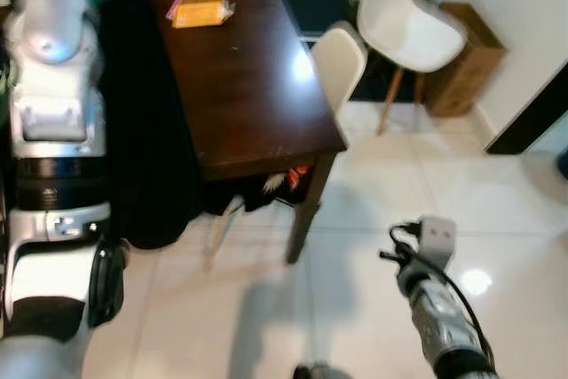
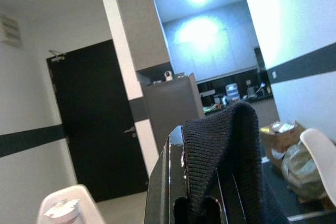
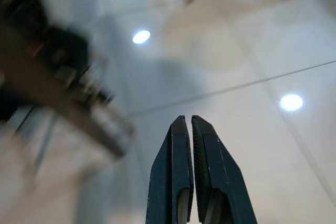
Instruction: Hang hanger
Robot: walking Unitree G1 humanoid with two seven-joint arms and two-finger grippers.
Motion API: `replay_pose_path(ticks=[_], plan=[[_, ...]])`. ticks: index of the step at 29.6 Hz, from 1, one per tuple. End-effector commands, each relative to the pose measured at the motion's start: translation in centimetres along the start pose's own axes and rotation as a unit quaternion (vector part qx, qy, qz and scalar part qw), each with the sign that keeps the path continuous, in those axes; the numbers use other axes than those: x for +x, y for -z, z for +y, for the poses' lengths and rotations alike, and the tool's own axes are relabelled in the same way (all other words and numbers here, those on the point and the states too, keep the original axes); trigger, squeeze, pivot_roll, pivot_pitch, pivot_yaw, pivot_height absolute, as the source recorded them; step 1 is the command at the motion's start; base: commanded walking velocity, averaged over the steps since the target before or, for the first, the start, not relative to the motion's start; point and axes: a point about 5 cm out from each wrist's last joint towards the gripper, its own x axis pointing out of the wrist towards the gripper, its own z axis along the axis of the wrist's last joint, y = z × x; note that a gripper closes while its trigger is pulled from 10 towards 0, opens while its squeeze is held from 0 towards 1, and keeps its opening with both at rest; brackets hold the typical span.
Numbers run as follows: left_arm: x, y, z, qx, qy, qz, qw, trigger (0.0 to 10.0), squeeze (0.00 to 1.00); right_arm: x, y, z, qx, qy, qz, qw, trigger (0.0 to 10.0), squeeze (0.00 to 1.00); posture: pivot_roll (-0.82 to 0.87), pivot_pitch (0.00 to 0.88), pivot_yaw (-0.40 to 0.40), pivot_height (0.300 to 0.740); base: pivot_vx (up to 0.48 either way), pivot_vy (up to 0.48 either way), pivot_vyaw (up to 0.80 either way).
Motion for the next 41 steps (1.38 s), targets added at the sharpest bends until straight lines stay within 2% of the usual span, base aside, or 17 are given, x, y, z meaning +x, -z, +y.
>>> replay_pose_path(ticks=[1,3,7,20,24,28,29,30,31,33,34,35,38,39,40,41], plan=[[0.0,-0.6,0.3,-0.004,-0.009,-0.013,1.000,10.0,0.00,-0.3,0.7,0.4,0.007,0.009,0.005,1.000,10.0,0.00,-0.01,0.036,0.034,0.740,0.458,0.000,-0.74],[-0.1,-0.5,0.3,-0.004,-0.009,-0.012,1.000,10.0,0.00,-0.2,0.5,0.4,0.001,0.011,-0.001,1.000,10.0,0.00,-0.01,0.037,0.034,0.740,0.458,0.000,-0.64],[-0.2,-0.4,-0.1,-0.005,-0.007,-0.012,1.000,10.0,0.00,0.0,-0.6,1.5,-0.024,-0.028,-0.029,0.999,10.0,0.00,-0.01,0.037,0.034,0.740,0.457,0.000,0.00],[-0.2,0.0,-0.3,-0.003,-0.002,-0.002,1.000,10.0,0.00,0.5,-1.6,2.6,-0.028,-0.042,-0.057,0.997,10.0,0.00,-0.01,0.038,0.035,0.740,0.421,0.000,0.00],[-0.4,0.9,0.1,0.013,-0.013,0.018,1.000,10.0,0.00,0.4,-1.6,2.6,-0.029,-0.044,-0.056,0.997,10.0,0.00,0.00,0.039,0.034,0.740,0.000,0.000,0.00],[-0.6,1.5,0.2,0.013,-0.019,0.034,0.999,10.0,0.00,0.4,-1.6,2.6,-0.029,-0.045,-0.057,0.997,10.0,0.00,0.00,0.039,0.033,0.740,0.000,0.000,0.00],[-0.9,3.1,0.5,-0.016,-0.039,0.084,0.996,10.0,0.00,0.4,-1.7,2.7,-0.029,-0.046,-0.058,0.997,10.0,0.00,0.00,0.039,0.035,0.740,0.000,0.000,0.00],[-0.9,3.1,0.5,-0.016,-0.039,0.084,0.996,10.0,0.00,0.4,-1.7,2.7,-0.029,-0.046,-0.058,0.997,10.0,0.00,0.00,0.039,0.035,0.740,0.000,0.000,0.00],[-1.7,5.6,1.2,-0.051,-0.072,0.161,0.983,10.0,0.00,0.4,-1.8,2.7,-0.029,-0.046,-0.062,0.997,10.0,0.00,-0.01,0.039,0.034,0.740,0.000,0.000,0.00],[-1.7,5.6,1.2,-0.051,-0.072,0.161,0.983,10.0,0.00,0.4,-1.8,2.7,-0.029,-0.046,-0.062,0.997,10.0,0.00,-0.01,0.039,0.034,0.740,0.000,0.000,0.00],[-3.1,9.1,2.2,-0.082,-0.110,0.253,0.958,10.0,0.00,0.5,-2.0,2.8,-0.029,-0.048,-0.067,0.996,10.0,0.00,0.00,0.042,0.029,0.740,0.000,0.000,0.00],[-5.0,12.4,3.3,-0.074,-0.142,0.334,0.929,10.0,0.00,0.5,-2.2,2.8,-0.030,-0.050,-0.071,0.996,10.0,0.00,0.00,0.042,0.023,0.740,0.000,0.000,0.00],[-5.0,12.4,3.3,-0.074,-0.142,0.334,0.929,10.0,0.00,0.5,-2.2,2.8,-0.030,-0.050,-0.071,0.996,10.0,0.00,0.00,0.042,0.023,0.740,0.000,0.000,0.00],[-7.0,15.0,3.9,-0.028,-0.133,0.390,0.911,10.0,0.00,0.6,-2.4,2.9,-0.030,-0.052,-0.075,0.995,10.0,0.00,0.01,0.043,0.020,0.740,0.000,0.000,0.00],[-9.5,17.4,3.6,0.032,-0.062,0.440,0.895,10.0,0.00,0.6,-2.6,3.0,-0.031,-0.055,-0.078,0.995,10.0,0.00,0.01,0.046,0.020,0.740,0.000,0.000,0.00],[-9.5,17.4,3.6,0.032,-0.062,0.440,0.895,10.0,0.00,0.6,-2.6,3.0,-0.031,-0.055,-0.078,0.995,10.0,0.00,0.01,0.046,0.020,0.740,0.000,0.000,0.00]])
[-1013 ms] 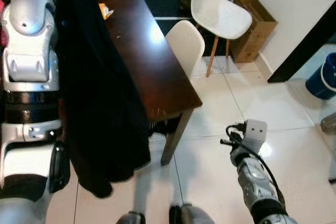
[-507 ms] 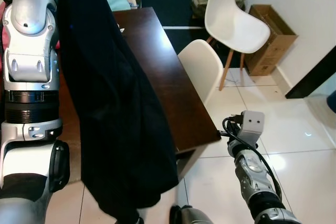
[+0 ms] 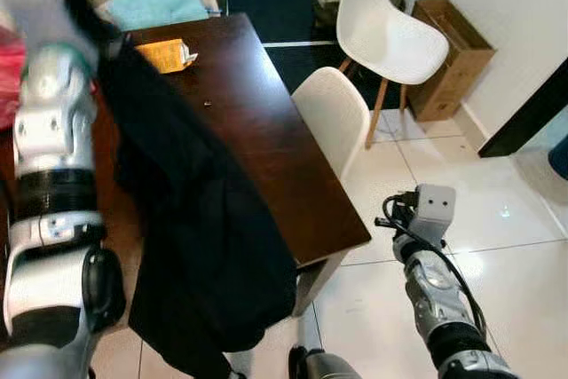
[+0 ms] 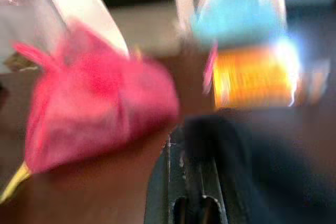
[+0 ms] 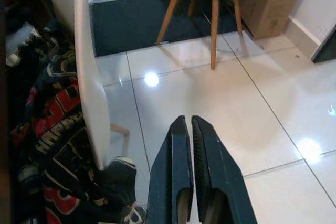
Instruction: Hang hanger
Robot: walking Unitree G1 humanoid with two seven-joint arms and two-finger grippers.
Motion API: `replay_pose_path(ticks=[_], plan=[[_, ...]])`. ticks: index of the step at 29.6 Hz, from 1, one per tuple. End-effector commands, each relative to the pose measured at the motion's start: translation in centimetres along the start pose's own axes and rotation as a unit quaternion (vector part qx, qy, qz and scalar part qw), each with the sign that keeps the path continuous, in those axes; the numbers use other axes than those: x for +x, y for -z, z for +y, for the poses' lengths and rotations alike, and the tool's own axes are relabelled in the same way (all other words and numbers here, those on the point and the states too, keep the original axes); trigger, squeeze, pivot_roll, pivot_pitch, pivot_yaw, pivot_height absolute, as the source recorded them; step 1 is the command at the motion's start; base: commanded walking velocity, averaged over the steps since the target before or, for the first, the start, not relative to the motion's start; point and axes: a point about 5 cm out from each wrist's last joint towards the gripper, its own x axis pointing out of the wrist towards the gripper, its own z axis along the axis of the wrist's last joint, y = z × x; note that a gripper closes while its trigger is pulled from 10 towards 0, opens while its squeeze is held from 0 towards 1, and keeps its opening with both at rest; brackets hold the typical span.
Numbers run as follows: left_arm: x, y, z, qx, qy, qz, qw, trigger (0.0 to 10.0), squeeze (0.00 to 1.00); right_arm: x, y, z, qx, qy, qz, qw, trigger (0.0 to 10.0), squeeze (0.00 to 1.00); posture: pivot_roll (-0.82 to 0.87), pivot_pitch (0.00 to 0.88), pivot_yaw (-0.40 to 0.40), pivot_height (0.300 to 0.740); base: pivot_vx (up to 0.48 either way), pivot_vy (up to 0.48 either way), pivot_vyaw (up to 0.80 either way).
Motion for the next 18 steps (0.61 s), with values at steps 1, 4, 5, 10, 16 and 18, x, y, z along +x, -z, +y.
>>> replay_pose_path(ticks=[1,4,5,10,16,18], plan=[[-0.2,4.0,-0.9,0.059,0.065,0.069,0.994,10.0,0.00,0.0,0.0,-0.2,-0.001,0.000,-0.001,1.000,10.0,0.00,0.01,0.048,0.019,0.740,0.000,0.000,0.00],[-1.1,7.3,-1.8,0.053,0.143,0.147,0.977,10.0,0.00,0.1,-0.3,-0.2,-0.001,-0.002,-0.007,1.000,10.0,0.00,0.01,0.052,0.019,0.740,0.000,0.000,0.00],[-1.5,7.8,-2.0,0.055,0.164,0.155,0.973,10.0,0.33,0.1,-0.3,-0.1,-0.001,-0.002,-0.008,1.000,10.0,0.00,0.01,0.052,0.019,0.740,0.000,0.000,0.00],[-2.6,8.7,-2.5,0.056,0.215,0.174,0.959,10.0,1.00,0.0,-0.3,-0.1,-0.003,-0.006,-0.009,1.000,10.0,0.00,0.02,0.058,0.014,0.740,0.000,0.000,0.00],[-4.2,6.5,-1.9,0.111,0.234,0.076,0.963,10.0,1.00,-0.1,-0.3,0.0,-0.009,-0.012,-0.009,1.000,10.0,0.00,0.02,0.060,0.013,0.740,0.000,0.000,0.00],[-4.8,4.7,-1.9,0.135,0.215,0.019,0.967,10.0,1.00,0.0,-0.3,0.0,-0.009,-0.012,-0.008,1.000,10.0,0.00,0.03,0.060,0.011,0.740,0.000,0.000,0.00]])
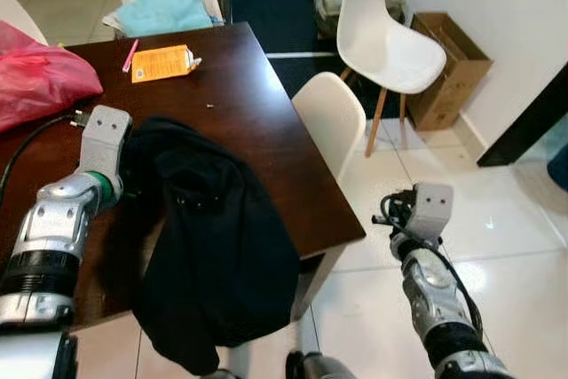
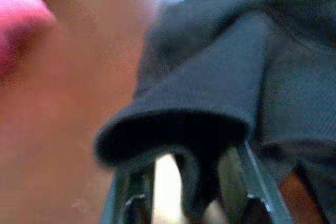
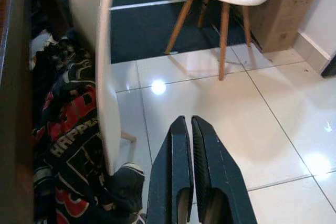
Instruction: Hang hanger
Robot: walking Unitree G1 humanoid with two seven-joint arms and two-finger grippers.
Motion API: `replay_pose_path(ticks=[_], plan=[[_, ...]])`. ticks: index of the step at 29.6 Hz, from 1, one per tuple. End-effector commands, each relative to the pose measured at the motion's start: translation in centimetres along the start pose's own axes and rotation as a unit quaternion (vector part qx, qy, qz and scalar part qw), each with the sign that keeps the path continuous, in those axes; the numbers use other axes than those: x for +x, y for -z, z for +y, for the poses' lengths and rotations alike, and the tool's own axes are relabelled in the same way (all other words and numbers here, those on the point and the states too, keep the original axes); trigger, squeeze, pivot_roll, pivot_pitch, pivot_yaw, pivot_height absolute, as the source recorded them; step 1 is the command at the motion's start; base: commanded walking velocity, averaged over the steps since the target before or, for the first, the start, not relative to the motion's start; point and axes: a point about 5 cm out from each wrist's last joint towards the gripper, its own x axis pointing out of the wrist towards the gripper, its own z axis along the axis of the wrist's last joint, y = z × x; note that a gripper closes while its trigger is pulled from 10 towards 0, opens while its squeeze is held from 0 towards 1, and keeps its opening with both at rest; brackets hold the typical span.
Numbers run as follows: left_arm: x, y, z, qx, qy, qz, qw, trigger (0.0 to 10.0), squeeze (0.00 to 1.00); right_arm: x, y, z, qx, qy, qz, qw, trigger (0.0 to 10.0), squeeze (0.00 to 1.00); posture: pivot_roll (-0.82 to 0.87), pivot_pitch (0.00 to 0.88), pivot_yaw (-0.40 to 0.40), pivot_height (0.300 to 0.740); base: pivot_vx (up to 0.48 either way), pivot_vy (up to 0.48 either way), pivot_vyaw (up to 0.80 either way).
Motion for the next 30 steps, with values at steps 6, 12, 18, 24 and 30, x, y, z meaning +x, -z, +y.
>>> replay_pose_path(ticks=[6,12,18,24,30], plan=[[-2.5,-4.4,0.1,0.075,-0.118,-0.095,0.986,10.0,1.00,0.1,0.1,0.3,-0.006,-0.010,0.004,1.000,10.0,0.00,0.03,0.058,0.010,0.740,0.000,0.000,0.00],[-4.6,-7.0,-2.2,-0.019,-0.181,-0.136,0.974,10.0,0.00,0.3,-0.1,0.3,-0.008,-0.012,0.003,1.000,10.0,0.00,0.03,0.043,0.007,0.740,0.000,0.000,0.00],[-5.9,-10.2,-3.3,-0.075,-0.185,-0.237,0.951,10.0,0.00,0.4,-0.4,0.1,-0.009,-0.010,-0.001,1.000,10.0,0.00,0.04,0.040,0.006,0.740,0.000,0.000,0.00],[-5.5,-10.9,-3.3,-0.033,-0.163,-0.275,0.947,10.0,0.00,0.8,-2.1,-0.1,-0.002,-0.006,-0.039,0.999,10.0,0.00,0.03,0.045,0.015,0.740,0.000,0.000,0.00],[-4.0,-10.1,-0.4,-0.123,-0.184,-0.240,0.945,10.0,0.00,1.6,-8.2,0.5,0.025,-0.009,-0.160,0.987,10.0,0.00,0.01,0.051,0.022,0.740,0.000,0.000,0.00]])
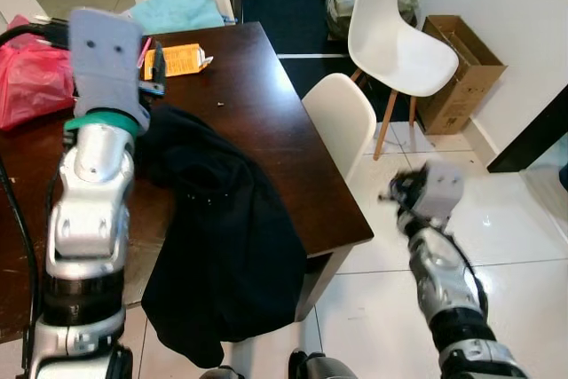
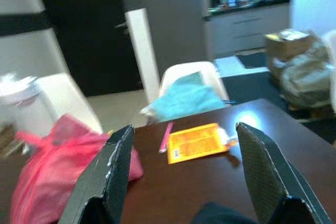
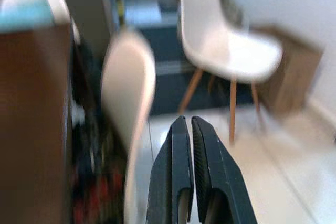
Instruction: Hang hanger
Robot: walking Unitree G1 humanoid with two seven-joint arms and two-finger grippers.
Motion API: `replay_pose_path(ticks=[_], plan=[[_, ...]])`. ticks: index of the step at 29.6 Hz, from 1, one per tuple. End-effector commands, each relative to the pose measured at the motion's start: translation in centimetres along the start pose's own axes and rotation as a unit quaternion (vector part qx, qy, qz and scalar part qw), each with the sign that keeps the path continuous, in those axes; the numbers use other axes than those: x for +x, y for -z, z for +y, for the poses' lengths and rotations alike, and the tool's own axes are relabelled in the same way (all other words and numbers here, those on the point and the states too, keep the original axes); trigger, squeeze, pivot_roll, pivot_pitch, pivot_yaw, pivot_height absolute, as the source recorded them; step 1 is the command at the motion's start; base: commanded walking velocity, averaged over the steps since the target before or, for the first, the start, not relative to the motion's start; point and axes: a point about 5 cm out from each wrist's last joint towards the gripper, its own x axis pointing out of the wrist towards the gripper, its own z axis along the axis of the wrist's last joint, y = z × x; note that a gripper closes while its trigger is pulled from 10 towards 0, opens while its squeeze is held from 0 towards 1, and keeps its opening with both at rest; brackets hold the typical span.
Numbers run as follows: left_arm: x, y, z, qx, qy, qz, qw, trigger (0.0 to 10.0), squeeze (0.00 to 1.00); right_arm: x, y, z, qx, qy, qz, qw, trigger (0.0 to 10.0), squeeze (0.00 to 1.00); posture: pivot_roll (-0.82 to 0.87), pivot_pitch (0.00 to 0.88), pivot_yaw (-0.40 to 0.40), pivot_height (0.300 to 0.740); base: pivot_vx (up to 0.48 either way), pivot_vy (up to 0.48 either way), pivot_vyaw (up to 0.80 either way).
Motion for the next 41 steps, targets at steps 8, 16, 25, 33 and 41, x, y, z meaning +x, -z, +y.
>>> replay_pose_path(ticks=[8,16,25,33,41], plan=[[0.5,-0.6,0.4,-0.001,-0.017,-0.009,1.000,10.0,0.00,1.5,-2.9,2.4,0.044,-0.021,-0.041,0.998,10.0,0.00,0.01,0.051,0.016,0.740,0.000,0.000,0.00],[0.5,-0.6,0.2,-0.002,-0.018,-0.022,1.000,10.0,0.00,1.7,-3.2,2.9,0.052,-0.029,-0.041,0.997,10.0,0.00,0.01,0.053,0.011,0.740,-0.078,0.000,0.00],[0.9,-0.3,0.4,-0.004,-0.022,-0.020,1.000,10.0,0.00,1.3,-3.4,2.7,0.055,-0.029,-0.031,0.998,10.0,0.00,0.01,0.055,0.010,0.740,-0.335,0.000,0.00],[0.9,-0.1,0.6,-0.004,-0.024,-0.020,1.000,10.0,0.00,1.3,-3.4,2.7,0.056,-0.029,-0.028,0.998,10.0,0.00,0.01,0.056,0.013,0.740,-0.388,0.000,0.00],[1.0,0.1,0.7,-0.002,-0.026,-0.019,0.999,10.0,0.00,1.1,-3.4,2.6,0.054,-0.029,-0.025,0.998,10.0,0.00,0.01,0.057,0.013,0.740,-0.406,0.000,0.00]])
